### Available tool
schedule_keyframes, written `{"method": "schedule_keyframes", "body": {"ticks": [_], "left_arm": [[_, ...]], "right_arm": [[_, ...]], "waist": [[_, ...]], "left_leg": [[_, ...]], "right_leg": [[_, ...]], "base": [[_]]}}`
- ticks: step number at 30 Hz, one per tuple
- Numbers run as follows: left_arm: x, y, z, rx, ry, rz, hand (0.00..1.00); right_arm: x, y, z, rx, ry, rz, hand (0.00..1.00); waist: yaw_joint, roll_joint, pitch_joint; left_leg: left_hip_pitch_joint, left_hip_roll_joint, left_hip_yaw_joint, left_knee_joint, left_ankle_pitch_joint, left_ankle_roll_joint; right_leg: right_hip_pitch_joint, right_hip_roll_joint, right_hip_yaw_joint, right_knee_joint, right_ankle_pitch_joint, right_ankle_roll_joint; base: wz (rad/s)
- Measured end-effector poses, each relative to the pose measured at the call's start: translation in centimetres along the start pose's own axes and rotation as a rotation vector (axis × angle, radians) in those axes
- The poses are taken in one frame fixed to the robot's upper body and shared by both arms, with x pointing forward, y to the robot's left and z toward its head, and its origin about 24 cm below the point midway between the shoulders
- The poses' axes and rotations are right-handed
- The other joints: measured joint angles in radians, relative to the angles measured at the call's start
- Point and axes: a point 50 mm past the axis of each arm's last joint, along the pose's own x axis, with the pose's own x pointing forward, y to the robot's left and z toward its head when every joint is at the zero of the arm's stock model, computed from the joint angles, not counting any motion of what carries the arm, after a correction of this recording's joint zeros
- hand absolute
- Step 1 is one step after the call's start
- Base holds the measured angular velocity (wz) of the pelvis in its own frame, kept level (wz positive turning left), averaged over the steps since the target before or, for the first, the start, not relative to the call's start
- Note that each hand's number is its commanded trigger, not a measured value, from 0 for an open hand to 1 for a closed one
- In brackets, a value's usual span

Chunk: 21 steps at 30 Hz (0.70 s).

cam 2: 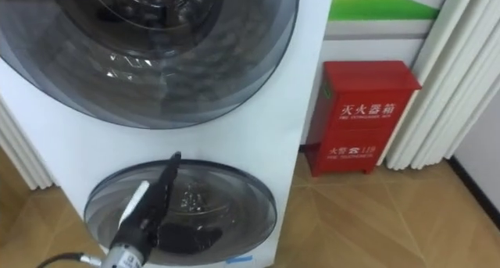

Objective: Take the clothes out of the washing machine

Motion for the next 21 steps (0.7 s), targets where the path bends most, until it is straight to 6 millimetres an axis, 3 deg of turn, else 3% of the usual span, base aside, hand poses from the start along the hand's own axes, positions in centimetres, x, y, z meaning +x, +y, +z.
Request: {"method": "schedule_keyframes", "body": {"ticks": [2, 4, 5, 7, 8, 10, 16, 21], "left_arm": [[-0.2, 0.0, -2.4, 0.025, 0.096, 0.004, 0.00], [-1.9, 0.7, -6.9, 0.069, 0.275, 0.025, 0.00], [-2.6, 1.0, -8.2, 0.074, 0.328, 0.036, 0.00], [-6.3, 2.6, -13.5, 0.066, 0.576, 0.101, 0.00], [-7.4, 3.0, -14.6, 0.064, 0.638, 0.120, 0.00], [-11.7, 4.4, -18.0, 0.037, 0.839, 0.220, 0.00], [-20.0, 5.6, -21.5, 0.168, 1.143, 0.349, 0.00], [-21.3, 4.0, -22.1, 0.159, 1.227, 0.319, 0.00]], "right_arm": [[0.0, -0.2, -0.1, 0.002, 0.002, -0.004, 0.00], [-0.1, -0.3, -0.2, -0.006, 0.001, -0.007, 0.00], [-0.1, -0.4, -0.2, -0.011, 0.002, -0.007, 0.00], [-0.2, -0.5, -0.5, -0.004, 0.010, -0.011, 0.00], [-0.2, -0.6, -0.6, -0.004, 0.011, -0.012, 0.00], [-0.3, -0.7, -0.8, 0.004, 0.012, -0.014, 0.00], [-0.6, -1.4, -1.8, 0.018, 0.039, -0.021, 0.00], [-0.6, -1.4, -2.0, 0.001, 0.048, -0.019, 0.00]], "waist": [[0.014, 0.004, 0.0008], [0.030, 0.008, 0.0013], [0.038, 0.008, 0.0019], [0.054, 0.011, 0.0029], [0.053, 0.010, 0.0029], [0.057, 0.011, 0.0040], [0.115, 0.011, 0.0046], [0.134, 0.010, 0.0044]], "left_leg": [[0.008, 0.001, 0.004, -0.013, 0.000, 0.000], [0.016, 0.006, 0.024, -0.015, 0.000, 0.000], [0.017, 0.007, 0.027, -0.016, 0.000, 0.000], [0.023, 0.014, 0.024, -0.015, 0.000, -0.001], [0.023, 0.015, 0.025, -0.015, -0.001, -0.001], [0.024, 0.017, 0.027, -0.018, -0.001, -0.002], [0.030, 0.016, 0.036, -0.031, -0.009, -0.012], [0.032, 0.015, 0.025, -0.034, -0.013, -0.011]], "right_leg": [[0.002, 0.004, 0.001, -0.001, 0.000, 0.000], [0.001, 0.009, 0.001, -0.001, 0.001, -0.002], [0.001, 0.012, 0.000, -0.001, 0.003, -0.004], [0.001, 0.018, -0.012, -0.001, 0.005, -0.009], [0.001, 0.019, -0.015, -0.002, 0.005, -0.009], [-0.001, 0.021, -0.016, -0.003, 0.006, -0.010], [-0.003, 0.019, -0.016, 0.002, 0.006, -0.009], [0.004, 0.017, -0.020, 0.009, 0.007, -0.008]], "base": [[-0.09], [-0.19], [-0.35], [-0.24], [0.00], [0.00], [0.00], [0.05]]}}
